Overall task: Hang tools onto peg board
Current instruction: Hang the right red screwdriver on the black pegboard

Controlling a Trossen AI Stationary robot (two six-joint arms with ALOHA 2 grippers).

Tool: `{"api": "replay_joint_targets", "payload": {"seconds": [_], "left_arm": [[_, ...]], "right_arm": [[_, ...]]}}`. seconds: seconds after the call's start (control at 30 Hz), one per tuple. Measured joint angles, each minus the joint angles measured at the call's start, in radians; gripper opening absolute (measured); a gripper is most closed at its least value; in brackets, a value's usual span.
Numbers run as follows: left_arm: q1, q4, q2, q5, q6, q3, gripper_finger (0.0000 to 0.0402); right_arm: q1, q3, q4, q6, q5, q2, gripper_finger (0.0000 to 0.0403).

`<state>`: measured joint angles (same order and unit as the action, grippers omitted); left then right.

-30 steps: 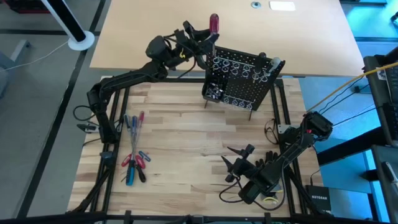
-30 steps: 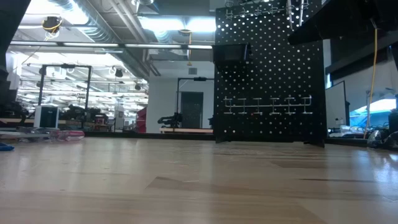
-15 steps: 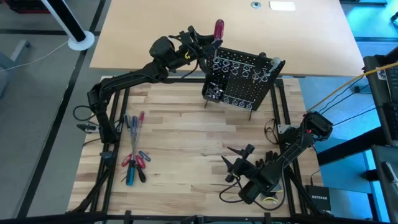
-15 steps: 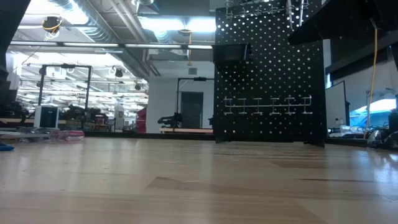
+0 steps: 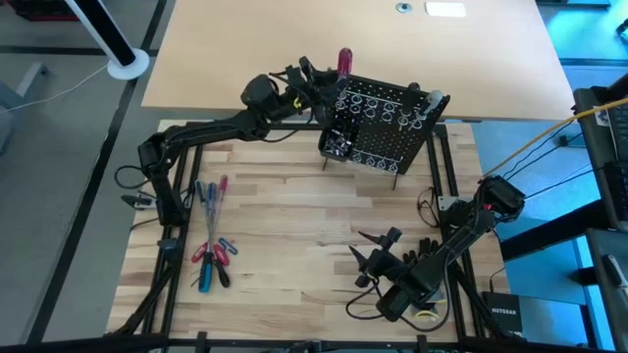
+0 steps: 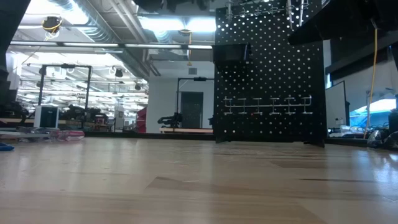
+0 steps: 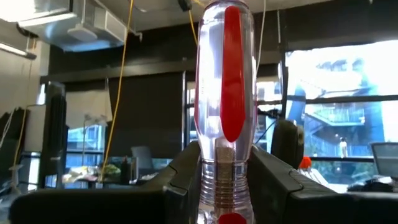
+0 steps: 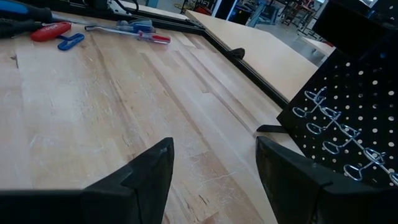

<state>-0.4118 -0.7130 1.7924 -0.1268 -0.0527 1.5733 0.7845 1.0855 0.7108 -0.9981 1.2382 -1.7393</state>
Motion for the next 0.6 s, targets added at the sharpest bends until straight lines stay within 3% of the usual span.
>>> {"api": "replay_joint_targets", "payload": {"seconds": [0.6], "left_arm": [[0.005,0.002,-0.001,0.003,0.031,-0.093,0.0088]], "right_arm": [[0.000,0.000,-0.001,0.000,0.000,0.000,0.0227]]}}
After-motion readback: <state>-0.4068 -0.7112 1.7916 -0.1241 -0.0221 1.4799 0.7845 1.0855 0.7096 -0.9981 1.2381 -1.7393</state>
